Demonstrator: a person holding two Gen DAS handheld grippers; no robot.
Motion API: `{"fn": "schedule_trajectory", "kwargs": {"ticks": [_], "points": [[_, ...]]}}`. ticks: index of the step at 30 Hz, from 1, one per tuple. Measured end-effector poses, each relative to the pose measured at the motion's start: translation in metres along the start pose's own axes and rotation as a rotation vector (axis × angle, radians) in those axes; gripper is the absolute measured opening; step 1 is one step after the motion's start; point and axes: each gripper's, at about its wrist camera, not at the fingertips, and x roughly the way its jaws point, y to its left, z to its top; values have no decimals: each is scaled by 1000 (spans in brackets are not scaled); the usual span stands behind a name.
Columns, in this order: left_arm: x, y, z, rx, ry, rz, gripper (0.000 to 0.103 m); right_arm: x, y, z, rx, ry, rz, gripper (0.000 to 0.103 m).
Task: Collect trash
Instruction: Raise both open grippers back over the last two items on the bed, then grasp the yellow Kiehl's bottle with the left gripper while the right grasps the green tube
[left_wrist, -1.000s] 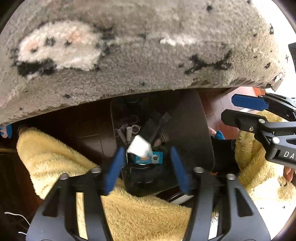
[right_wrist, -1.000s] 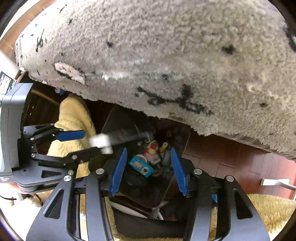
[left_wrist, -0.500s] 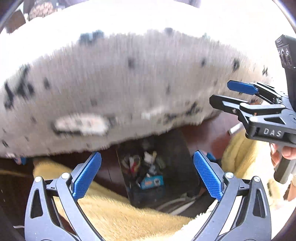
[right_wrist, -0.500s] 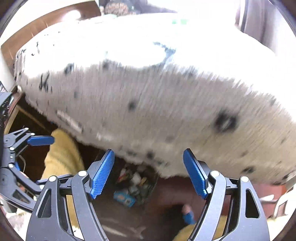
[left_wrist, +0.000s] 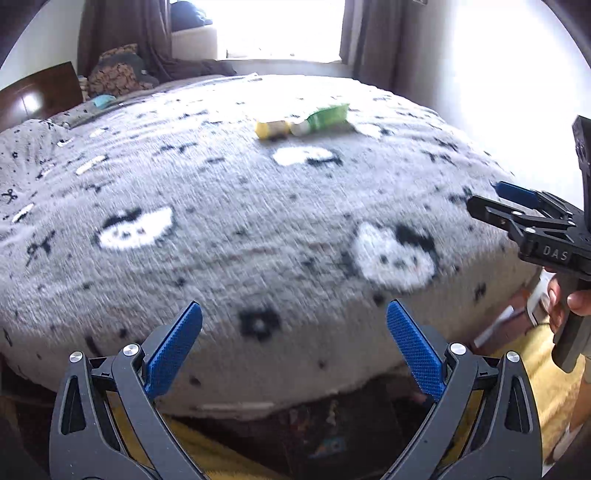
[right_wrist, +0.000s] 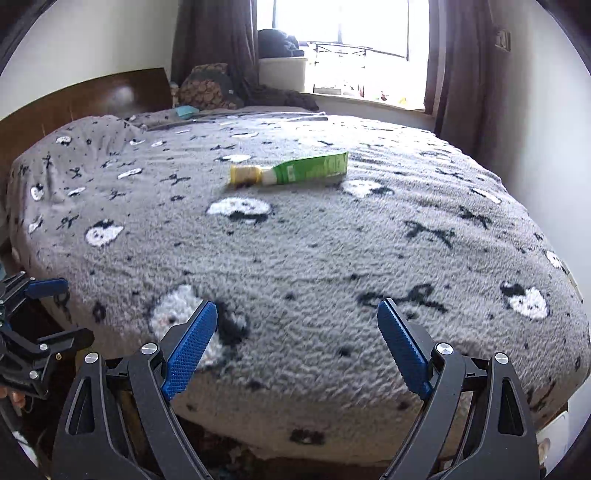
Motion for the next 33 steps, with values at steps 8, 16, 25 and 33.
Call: {"fn": "schedule_trajectory", "kwargs": {"ticks": [8, 16, 25, 33], "points": [[14, 19, 60, -20, -66, 56, 95, 28, -9, 44, 30, -36, -26, 90], [48, 43, 102, -41, -89, 103, 95, 75, -7, 80, 109, -21, -1, 90], [99, 61, 132, -24, -74, 124, 95, 141, 8, 113, 129, 16, -20, 90], [137, 61, 148, -4, -65, 102, 95, 208, 14, 143, 208, 55, -18, 90]]}}
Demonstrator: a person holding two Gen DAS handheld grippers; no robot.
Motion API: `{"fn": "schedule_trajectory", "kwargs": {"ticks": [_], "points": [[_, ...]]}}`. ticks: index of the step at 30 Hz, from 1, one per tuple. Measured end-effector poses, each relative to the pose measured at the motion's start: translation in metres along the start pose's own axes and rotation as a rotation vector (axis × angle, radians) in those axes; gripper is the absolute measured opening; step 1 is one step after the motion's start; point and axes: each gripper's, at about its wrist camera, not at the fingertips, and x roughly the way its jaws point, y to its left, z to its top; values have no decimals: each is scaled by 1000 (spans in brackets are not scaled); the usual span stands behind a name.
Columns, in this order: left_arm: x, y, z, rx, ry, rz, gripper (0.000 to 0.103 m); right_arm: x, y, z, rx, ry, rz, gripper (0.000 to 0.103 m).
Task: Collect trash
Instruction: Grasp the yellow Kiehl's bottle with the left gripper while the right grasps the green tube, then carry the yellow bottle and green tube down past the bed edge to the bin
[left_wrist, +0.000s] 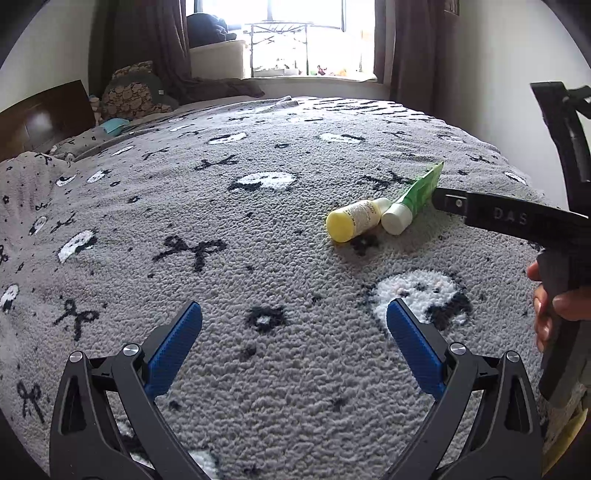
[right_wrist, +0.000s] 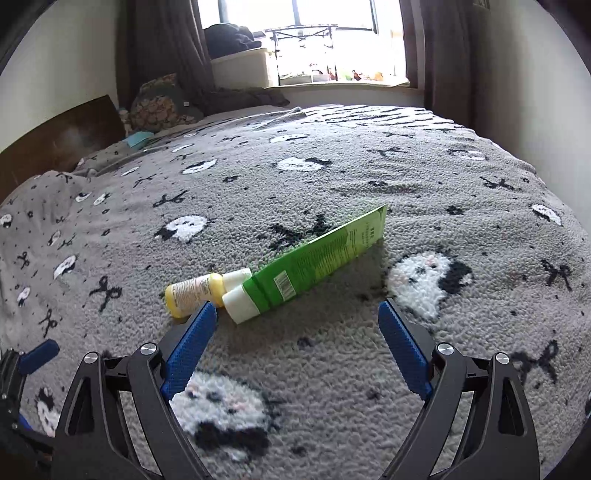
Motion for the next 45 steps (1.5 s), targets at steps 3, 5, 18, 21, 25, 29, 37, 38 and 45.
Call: {"fn": "schedule_trajectory", "kwargs": {"ticks": [3, 5, 18, 21, 25, 29, 37, 38, 45], "points": [[12, -1, 5, 4, 6, -6, 95, 27, -1, 7, 58, 36, -6, 89], [19, -3, 9, 17, 7, -9, 95, 40, -3, 12, 101, 45, 1, 89], [58, -27, 35, 98, 15, -45, 94, 79, -20, 22, 154, 118, -18, 54], [70, -37, 46, 134, 16, -53, 94, 75, -18, 27, 78, 110, -34, 34], [93, -50, 61, 176, 42, -57, 94, 71, -31, 32, 80, 125, -24, 27], [115, -54, 68, 179, 91, -83, 75, 64, -50, 37, 93, 138, -22, 23], [125, -57, 69, 190, 126, -135, 52, 69, -63, 39, 107, 164, -1, 28], [125, -57, 70, 189, 126, -136, 52, 71, -62, 39, 110, 167, -1, 29], [131, -56, 73, 172, 128, -148, 51, 92, -55, 30, 91, 191, -50, 40]]}}
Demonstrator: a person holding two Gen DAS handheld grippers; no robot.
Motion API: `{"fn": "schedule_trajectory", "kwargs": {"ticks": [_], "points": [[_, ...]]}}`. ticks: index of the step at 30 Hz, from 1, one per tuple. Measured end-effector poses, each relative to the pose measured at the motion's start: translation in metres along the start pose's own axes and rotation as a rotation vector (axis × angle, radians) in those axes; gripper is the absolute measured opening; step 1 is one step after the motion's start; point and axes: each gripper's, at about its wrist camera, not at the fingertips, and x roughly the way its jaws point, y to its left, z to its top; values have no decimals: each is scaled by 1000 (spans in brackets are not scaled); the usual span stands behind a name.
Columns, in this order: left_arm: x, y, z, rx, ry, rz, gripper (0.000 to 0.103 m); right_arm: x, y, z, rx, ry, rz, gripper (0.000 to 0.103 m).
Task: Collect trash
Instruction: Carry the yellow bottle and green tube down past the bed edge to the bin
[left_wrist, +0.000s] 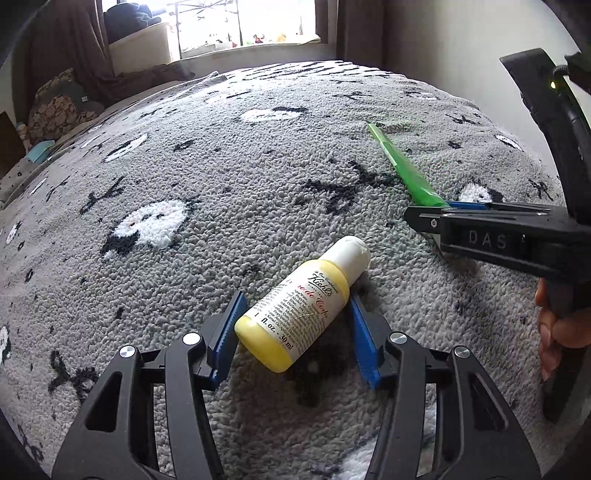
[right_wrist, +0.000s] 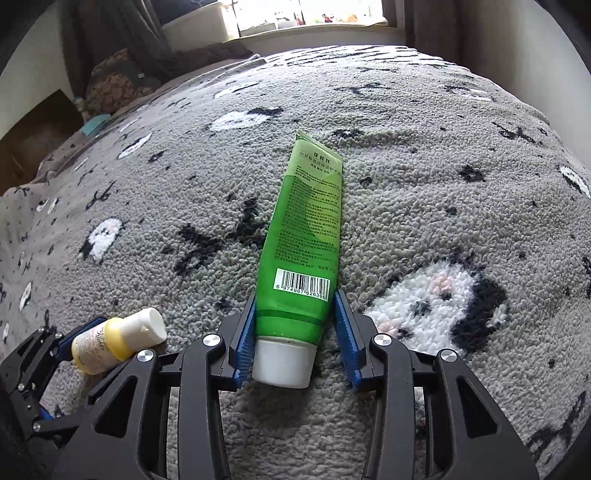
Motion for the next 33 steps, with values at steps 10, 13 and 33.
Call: {"fn": "schedule_trajectory", "kwargs": {"ticks": [10, 13, 33], "points": [[-30, -5, -10, -15, -54, 7, 51, -40, -3, -18, -129, -48, -39, 39], [-51, -14, -21, -6, -72, 7, 51, -69, -8, -32, -164, -96, -53, 39], [-233, -81, -87, -49, -254, 57, 51, -276, -23, -146, -246, -414, 12, 39]]}}
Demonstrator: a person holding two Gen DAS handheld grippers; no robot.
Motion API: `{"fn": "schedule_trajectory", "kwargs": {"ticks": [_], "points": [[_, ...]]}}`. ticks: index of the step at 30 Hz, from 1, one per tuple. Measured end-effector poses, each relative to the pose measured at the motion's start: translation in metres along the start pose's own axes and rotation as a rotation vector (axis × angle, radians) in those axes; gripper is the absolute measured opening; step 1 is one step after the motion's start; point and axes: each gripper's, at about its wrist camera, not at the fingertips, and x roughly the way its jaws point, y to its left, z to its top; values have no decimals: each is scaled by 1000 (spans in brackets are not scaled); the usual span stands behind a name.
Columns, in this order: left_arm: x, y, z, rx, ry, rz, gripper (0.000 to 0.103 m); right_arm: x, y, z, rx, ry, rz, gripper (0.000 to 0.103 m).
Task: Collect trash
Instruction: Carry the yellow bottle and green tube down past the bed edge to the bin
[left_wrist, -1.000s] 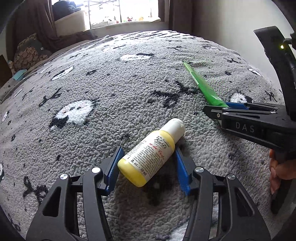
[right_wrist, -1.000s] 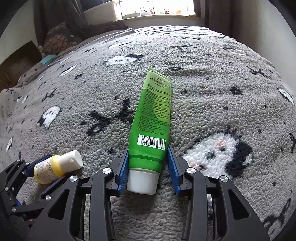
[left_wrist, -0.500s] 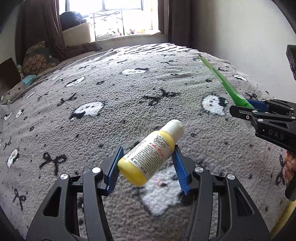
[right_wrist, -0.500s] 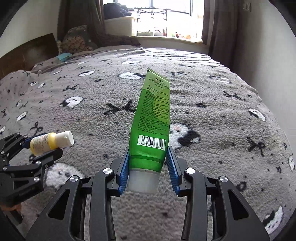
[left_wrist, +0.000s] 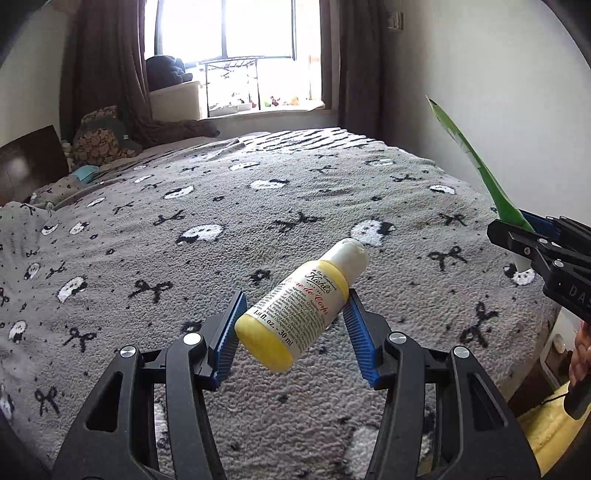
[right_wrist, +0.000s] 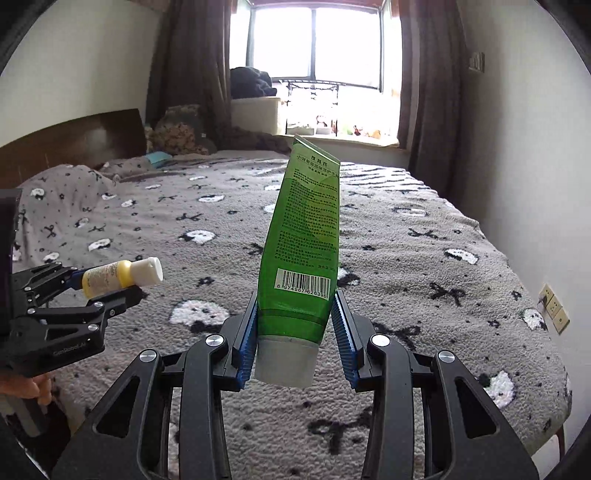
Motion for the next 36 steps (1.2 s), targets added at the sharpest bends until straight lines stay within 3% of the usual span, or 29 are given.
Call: {"fn": "schedule_trajectory", "kwargs": {"ticks": [8, 21, 25, 36], "points": [[-65, -15, -19, -6, -69, 25, 51, -66, 4, -23, -20, -110, 15, 39], [-116, -31, -110, -16, -40, 75, 51, -106, 42, -99, -81, -50, 205, 39], [-121, -37, -149, -34, 1, 77, 51, -105, 59, -125, -98, 5, 225, 39], [-93, -41, -243, -48, 258, 45, 51, -89, 86, -198, -139, 231, 292, 39]]}}
